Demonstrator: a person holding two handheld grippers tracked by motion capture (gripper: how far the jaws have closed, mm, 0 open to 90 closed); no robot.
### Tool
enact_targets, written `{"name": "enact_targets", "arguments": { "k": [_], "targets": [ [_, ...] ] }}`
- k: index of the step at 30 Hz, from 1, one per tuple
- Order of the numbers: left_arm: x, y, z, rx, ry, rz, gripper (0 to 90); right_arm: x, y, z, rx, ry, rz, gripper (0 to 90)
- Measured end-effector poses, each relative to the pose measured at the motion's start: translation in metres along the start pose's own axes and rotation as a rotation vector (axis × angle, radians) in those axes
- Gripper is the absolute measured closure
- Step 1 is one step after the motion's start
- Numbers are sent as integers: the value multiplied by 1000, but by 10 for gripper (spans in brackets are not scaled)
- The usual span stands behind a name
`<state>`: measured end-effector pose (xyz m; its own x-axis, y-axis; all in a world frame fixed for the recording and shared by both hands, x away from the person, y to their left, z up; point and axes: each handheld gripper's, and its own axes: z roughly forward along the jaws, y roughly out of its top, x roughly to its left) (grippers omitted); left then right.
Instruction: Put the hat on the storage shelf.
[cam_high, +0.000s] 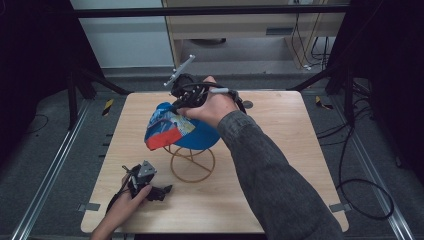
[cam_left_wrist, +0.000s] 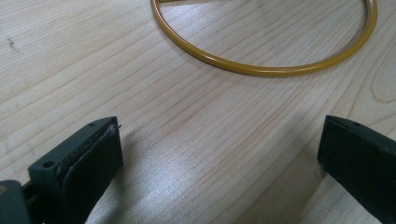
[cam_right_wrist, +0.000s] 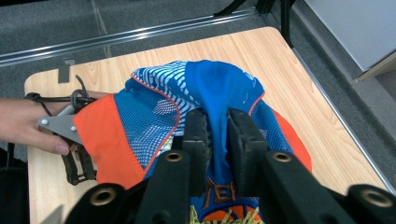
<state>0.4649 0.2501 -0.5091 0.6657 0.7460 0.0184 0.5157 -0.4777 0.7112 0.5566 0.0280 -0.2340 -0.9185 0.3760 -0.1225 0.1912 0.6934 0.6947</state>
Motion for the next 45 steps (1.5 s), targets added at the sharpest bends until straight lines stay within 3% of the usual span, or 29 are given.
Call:
{"name": "enact_targets", "arguments": {
  "k": [20,39,45],
  "targets": [
    [0,0,0,0,-1,0,0,0,-6,-11,-32,3,45,585],
    [0,0,0,0,0,0,0,1,-12,-15,-34,1,63,540],
    [0,0,0,0,0,0,0,2,-15,-16,-40,-13,72,432]
  ]
}}
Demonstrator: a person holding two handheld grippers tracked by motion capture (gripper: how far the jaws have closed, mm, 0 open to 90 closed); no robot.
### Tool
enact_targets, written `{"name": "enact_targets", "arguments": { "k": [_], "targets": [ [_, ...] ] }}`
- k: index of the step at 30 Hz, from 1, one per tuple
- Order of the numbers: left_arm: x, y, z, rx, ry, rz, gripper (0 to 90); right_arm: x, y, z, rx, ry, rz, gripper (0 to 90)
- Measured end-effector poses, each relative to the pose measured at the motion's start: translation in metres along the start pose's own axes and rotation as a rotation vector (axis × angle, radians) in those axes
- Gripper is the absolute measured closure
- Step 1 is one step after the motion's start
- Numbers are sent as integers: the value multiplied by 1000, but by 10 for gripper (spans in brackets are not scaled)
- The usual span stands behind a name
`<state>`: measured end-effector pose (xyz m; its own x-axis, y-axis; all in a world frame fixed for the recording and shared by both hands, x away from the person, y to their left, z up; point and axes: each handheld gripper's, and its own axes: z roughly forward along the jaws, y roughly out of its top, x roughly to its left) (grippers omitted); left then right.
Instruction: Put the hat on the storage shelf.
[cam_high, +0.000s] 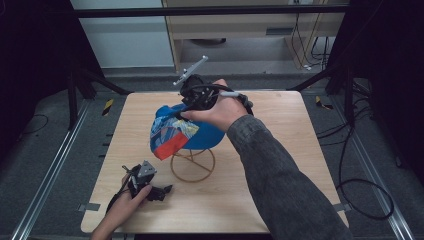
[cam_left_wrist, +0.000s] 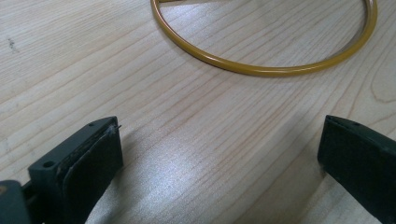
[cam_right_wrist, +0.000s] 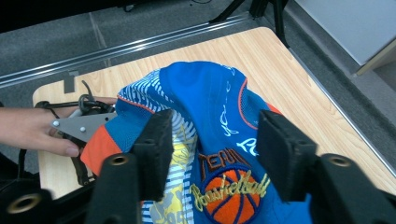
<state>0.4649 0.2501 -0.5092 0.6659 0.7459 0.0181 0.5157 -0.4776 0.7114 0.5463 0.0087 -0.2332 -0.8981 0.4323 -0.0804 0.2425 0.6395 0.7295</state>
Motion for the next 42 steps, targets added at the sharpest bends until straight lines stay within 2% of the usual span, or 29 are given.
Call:
{"name": "enact_targets", "arguments": {
  "k": [1,2,12,18,29,35,42],
  "targets": [
    [0,0,0,0,0,0,0,0,0,0,0,0,0,432],
    [0,0,0,0,0,0,0,1,-1,-1,-1,-8,2,383],
    [0,0,0,0,0,0,0,3,-8,-3,-35,-38,24,173],
    [0,0,0,0,0,0,0,8,-12,-6,-43,-61,23,80],
    [0,0,0,0,-1,0,0,9,-26,-19,-86,-65,22,54],
    [0,0,0,0,-1,0,0,9,-35,-24,-88,-74,25,55],
    [0,0,0,0,-1,0,0,8,-51,-39,-93,-87,41,52]
  ]
}}
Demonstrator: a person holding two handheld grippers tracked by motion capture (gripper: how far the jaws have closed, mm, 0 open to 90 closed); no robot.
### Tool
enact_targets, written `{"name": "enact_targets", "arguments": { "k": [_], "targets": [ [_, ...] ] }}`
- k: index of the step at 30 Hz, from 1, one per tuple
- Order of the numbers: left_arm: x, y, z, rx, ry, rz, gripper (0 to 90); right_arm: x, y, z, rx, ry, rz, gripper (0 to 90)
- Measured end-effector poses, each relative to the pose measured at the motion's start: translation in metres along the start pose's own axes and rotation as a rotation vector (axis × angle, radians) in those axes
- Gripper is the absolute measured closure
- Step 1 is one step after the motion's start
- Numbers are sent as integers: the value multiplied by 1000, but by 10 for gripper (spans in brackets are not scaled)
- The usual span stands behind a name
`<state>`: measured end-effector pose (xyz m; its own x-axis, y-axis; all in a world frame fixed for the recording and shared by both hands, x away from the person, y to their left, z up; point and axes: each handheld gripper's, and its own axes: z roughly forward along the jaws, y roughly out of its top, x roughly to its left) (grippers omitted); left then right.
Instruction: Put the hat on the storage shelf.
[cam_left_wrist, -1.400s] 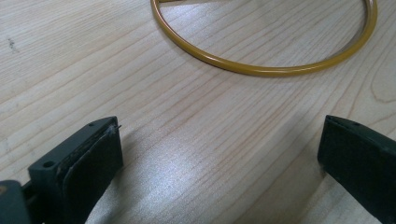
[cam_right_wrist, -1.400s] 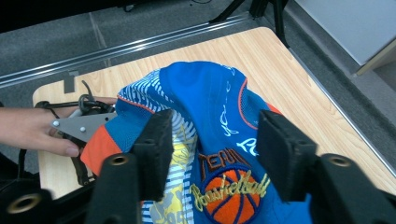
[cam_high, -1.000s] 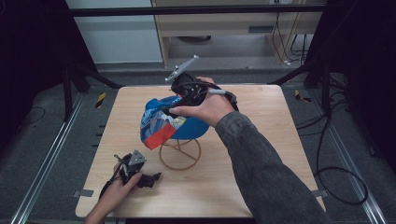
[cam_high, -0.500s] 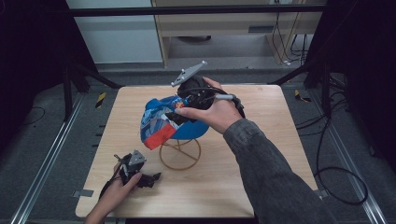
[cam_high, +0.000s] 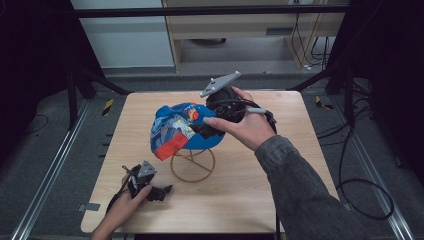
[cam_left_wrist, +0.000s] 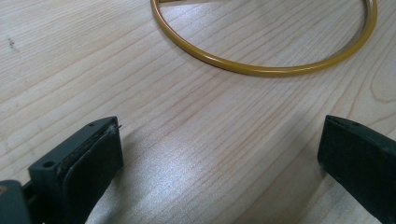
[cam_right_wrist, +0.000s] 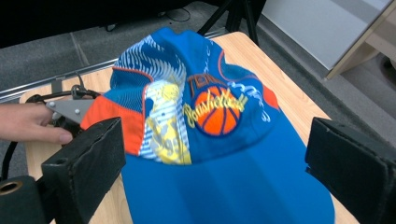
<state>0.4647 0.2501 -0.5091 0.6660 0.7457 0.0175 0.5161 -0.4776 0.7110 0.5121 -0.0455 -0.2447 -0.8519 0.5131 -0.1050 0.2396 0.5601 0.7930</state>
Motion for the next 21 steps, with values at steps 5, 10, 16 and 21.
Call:
{"name": "enact_targets", "arguments": {
  "k": [5,10,16,21],
  "targets": [
    [0,0,0,0,1,1,0,-2,-13,-9,1,-5,13,49],
    [0,0,0,0,1,0,0,-7,-26,-19,0,-20,32,49],
    [0,0,0,0,1,2,0,-13,-42,-32,-6,-45,58,49],
    [0,0,0,0,1,2,0,-19,-59,-41,-11,-61,79,46]
  ]
}}
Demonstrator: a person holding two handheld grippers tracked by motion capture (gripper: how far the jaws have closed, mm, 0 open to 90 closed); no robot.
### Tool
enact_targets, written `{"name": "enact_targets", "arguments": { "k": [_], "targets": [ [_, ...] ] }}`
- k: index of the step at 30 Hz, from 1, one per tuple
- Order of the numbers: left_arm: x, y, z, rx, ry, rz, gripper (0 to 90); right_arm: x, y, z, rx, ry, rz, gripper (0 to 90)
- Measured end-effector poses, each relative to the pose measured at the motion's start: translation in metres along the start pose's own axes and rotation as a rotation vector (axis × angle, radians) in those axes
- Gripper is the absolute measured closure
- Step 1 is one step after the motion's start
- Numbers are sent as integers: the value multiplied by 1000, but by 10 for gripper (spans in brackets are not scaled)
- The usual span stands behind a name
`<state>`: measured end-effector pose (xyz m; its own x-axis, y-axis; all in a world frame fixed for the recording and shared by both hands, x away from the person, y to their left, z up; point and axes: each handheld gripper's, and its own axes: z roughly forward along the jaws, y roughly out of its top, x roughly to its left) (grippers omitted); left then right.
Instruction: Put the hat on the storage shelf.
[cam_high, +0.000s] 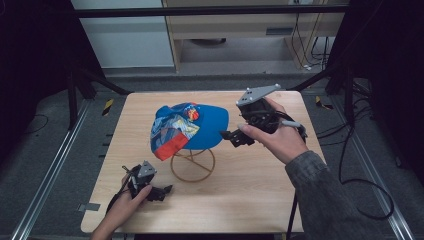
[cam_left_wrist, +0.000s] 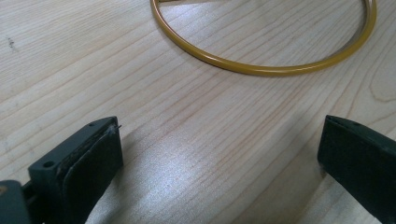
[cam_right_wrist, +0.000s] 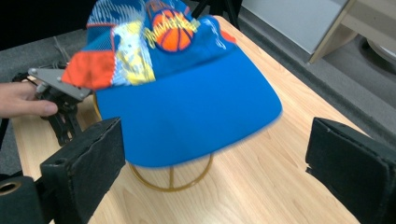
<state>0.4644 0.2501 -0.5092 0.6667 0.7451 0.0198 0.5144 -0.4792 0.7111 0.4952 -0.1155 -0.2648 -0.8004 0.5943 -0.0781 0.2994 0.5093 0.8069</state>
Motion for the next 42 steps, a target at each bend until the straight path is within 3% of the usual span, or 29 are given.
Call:
{"name": "enact_targets", "arguments": {
  "k": [13,35,42],
  "targets": [
    [0,0,0,0,0,0,0,-11,-34,-8,7,-39,40,70],
    [0,0,0,2,-1,-1,0,-16,-84,-3,51,-83,16,90],
    [0,0,0,2,-1,-2,0,-15,-105,6,72,-110,10,101]
  ]
}}
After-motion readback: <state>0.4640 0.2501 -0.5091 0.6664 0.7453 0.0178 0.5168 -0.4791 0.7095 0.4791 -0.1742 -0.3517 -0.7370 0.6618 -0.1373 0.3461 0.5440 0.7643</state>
